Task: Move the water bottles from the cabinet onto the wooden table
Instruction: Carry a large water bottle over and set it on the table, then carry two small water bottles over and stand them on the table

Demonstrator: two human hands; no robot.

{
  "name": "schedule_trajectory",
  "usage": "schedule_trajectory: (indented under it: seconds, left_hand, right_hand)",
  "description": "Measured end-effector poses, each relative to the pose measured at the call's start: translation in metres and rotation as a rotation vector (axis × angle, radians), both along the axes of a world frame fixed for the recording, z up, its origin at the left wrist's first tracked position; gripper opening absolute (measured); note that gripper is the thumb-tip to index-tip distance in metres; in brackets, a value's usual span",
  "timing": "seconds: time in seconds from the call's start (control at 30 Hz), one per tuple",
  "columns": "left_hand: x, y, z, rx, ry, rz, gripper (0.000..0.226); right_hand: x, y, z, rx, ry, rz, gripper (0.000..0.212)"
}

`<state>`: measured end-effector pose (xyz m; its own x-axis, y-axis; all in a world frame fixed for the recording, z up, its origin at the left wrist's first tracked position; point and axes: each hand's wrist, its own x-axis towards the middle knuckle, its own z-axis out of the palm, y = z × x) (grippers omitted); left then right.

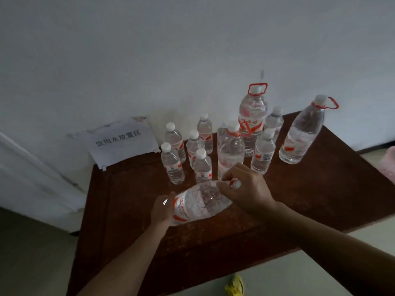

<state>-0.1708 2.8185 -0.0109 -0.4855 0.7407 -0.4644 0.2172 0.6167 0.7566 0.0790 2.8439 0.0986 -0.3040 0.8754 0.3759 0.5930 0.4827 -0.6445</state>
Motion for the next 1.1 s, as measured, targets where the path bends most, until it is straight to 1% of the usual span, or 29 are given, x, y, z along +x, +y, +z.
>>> schedule_trajectory:
  seconds: [0.07,0.13,0.23,0.33,0.5,0.57,0.67,0.73,0.8,0.87,1.03,1.1]
  left_hand:
    - [0.0,0.019,-0.006,-0.016,-0.019,0.041,0.03]
    - [-0.004,0.031,-0.013,-0.029,-0.052,0.034,0.033]
    - [-0.014,0.05,-0.031,-0.073,-0.109,0.021,0.051]
    - [-0.024,0.064,-0.047,-0.084,-0.164,-0.038,0.048]
    - [-0.046,0.082,-0.07,-0.058,-0.141,-0.179,0.049]
    - [-0.05,0.083,-0.064,-0.074,-0.111,-0.24,0.043]
    - [-0.065,0.081,-0.05,-0.07,-0.09,-0.307,0.036]
    - [-0.078,0.077,-0.042,-0.062,-0.146,-0.281,0.033]
    - [-0.089,0.073,-0.036,-0.066,-0.182,-0.283,0.024]
    - [-0.1,0.067,-0.036,-0.083,-0.182,-0.322,0.021]
    - [-0.121,0.05,-0.032,-0.105,-0.064,-0.419,0.016]
    - [-0.13,0.039,-0.027,-0.106,-0.032,-0.437,0.016]
  right_hand:
    - [-0.006,0.019,-0.003,-0.009,-0.032,0.013,0.029]
    - [-0.013,0.032,-0.004,-0.021,-0.075,0.023,0.031]
    - [-0.024,0.045,-0.004,-0.033,-0.114,0.024,0.032]
    - [-0.037,0.052,-0.005,-0.031,-0.159,-0.001,0.03]
    - [-0.07,0.056,0.002,-0.028,-0.211,-0.084,0.027]
    - [-0.084,0.059,0.007,-0.004,-0.213,-0.113,0.025]
    - [-0.118,0.064,0.011,0.032,-0.207,-0.141,0.027]
    - [-0.14,0.066,0.014,0.066,-0.231,-0.147,0.025]
    - [-0.158,0.068,0.016,0.067,-0.284,-0.134,0.024]
    - [-0.172,0.069,0.019,0.048,-0.365,-0.11,0.026]
    - [-0.194,0.062,0.029,0.052,-0.535,-0.023,0.031]
    - [-0.201,0.059,0.033,0.052,-0.566,0.02,0.031]
